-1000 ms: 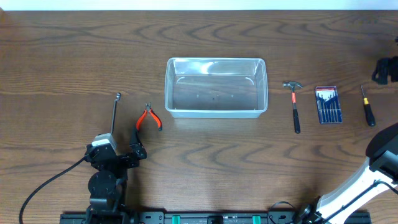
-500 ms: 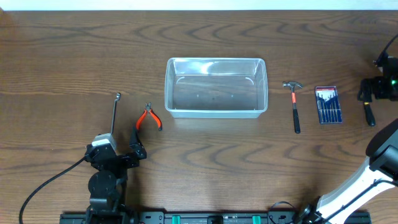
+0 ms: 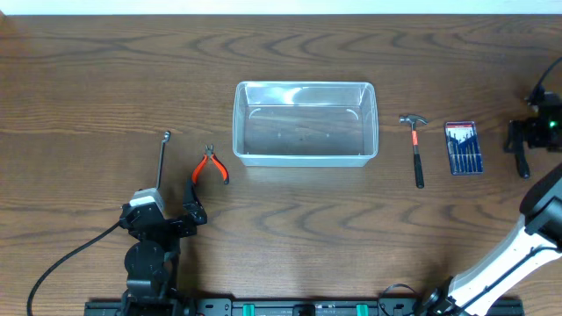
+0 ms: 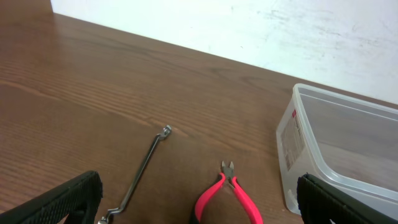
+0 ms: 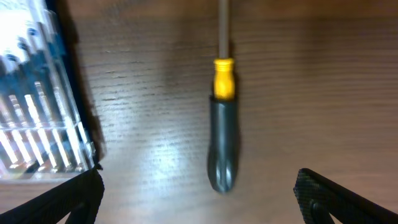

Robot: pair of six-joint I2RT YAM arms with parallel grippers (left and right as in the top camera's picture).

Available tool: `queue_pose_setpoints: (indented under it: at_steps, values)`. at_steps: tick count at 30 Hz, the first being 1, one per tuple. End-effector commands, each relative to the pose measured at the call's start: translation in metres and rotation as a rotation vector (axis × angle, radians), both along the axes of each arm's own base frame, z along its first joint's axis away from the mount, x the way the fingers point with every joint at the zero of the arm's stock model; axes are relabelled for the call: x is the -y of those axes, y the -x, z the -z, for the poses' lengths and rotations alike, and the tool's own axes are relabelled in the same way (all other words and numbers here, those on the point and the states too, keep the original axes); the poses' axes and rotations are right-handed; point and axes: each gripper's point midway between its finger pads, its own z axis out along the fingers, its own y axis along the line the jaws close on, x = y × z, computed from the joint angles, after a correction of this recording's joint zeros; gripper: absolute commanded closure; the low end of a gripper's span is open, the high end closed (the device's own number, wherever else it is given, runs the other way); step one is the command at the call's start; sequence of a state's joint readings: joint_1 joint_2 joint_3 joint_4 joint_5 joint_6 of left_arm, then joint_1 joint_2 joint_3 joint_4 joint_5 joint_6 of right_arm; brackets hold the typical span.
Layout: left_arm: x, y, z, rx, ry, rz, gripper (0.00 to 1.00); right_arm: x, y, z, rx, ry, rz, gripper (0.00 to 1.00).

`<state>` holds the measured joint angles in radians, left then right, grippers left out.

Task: Pack container
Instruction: 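Lower the right gripper and close it on the screwdriver handle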

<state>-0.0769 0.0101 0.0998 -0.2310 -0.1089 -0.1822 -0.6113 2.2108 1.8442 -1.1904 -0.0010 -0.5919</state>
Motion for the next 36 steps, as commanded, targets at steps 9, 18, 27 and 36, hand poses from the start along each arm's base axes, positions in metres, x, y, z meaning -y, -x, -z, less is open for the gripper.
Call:
queue_pose_setpoints:
  at_steps: [9,18,27,36]
  values:
    - [0.0,0.0,0.013,-0.03,-0.018,0.0,0.02,-0.008,0.019,0.04,-0.133,-0.062,-0.008,0.01]
    - [0.0,0.0,0.013,-0.03,-0.018,0.0,0.02,0.001,0.028,0.039,-0.151,-0.051,0.016,0.01]
    - [0.0,0.0,0.013,-0.03,-0.018,0.0,0.02,0.011,0.027,0.04,-0.148,-0.008,0.018,0.01]
    - [0.0,0.0,0.013,-0.03,-0.018,0.0,0.02,0.018,0.026,0.04,-0.148,0.027,0.014,0.01]
